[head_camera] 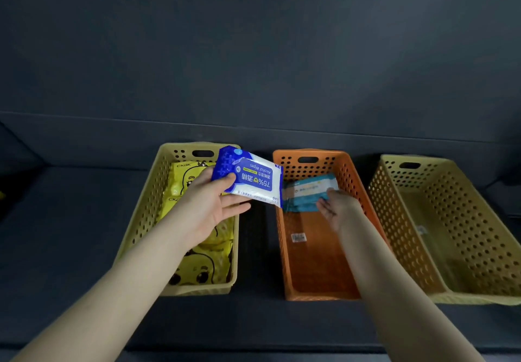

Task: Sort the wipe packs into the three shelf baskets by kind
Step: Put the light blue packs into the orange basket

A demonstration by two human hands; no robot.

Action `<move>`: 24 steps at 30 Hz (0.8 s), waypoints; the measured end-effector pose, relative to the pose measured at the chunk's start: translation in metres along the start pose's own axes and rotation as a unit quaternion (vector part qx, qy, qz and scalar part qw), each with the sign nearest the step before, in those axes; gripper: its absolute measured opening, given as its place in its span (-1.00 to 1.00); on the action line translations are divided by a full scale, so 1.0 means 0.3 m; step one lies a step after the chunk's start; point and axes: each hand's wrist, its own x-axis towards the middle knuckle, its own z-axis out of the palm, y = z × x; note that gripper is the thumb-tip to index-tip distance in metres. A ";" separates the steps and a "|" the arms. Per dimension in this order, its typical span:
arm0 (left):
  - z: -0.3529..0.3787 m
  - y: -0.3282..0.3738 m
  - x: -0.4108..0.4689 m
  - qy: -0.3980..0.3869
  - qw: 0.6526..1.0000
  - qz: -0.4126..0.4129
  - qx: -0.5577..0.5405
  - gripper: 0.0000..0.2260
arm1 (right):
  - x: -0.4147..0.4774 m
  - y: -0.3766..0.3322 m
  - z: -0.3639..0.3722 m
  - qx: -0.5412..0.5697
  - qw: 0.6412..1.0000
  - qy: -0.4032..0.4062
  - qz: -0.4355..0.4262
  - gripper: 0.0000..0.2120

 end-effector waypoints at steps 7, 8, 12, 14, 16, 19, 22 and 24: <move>-0.022 0.004 0.012 -0.016 1.000 -0.005 -0.009 -0.68 | -0.029 0.018 -0.015 0.016 0.999 -0.003 0.027 -0.68; -0.025 0.007 0.014 -0.020 1.000 -0.005 -0.009 -0.69 | -0.034 0.021 -0.015 0.010 1.000 0.000 0.030 -0.69; -0.038 0.015 0.013 -0.032 0.999 -0.006 -0.012 -0.71 | -0.055 0.036 -0.014 0.037 0.999 0.015 0.035 -0.66; -0.043 0.016 0.016 -0.033 0.999 -0.010 -0.015 -0.68 | -0.063 0.030 -0.010 0.063 0.997 0.010 0.034 -0.64; -0.046 0.020 0.021 -0.028 0.999 -0.015 -0.023 -0.65 | -0.071 0.021 -0.004 0.059 0.998 -0.008 0.034 -0.64; -0.045 0.027 0.027 -0.025 0.999 -0.017 -0.032 -0.63 | -0.089 0.004 -0.012 0.059 0.997 -0.033 0.029 -0.65; -0.022 0.034 0.032 -0.043 0.998 -0.021 -0.034 -0.71 | -0.141 -0.027 -0.045 0.005 0.997 -0.056 -0.043 -0.71; 0.022 0.038 0.037 -0.071 0.997 -0.021 0.010 -0.77 | -0.196 -0.059 -0.079 -0.050 0.986 -0.112 -0.115 -0.67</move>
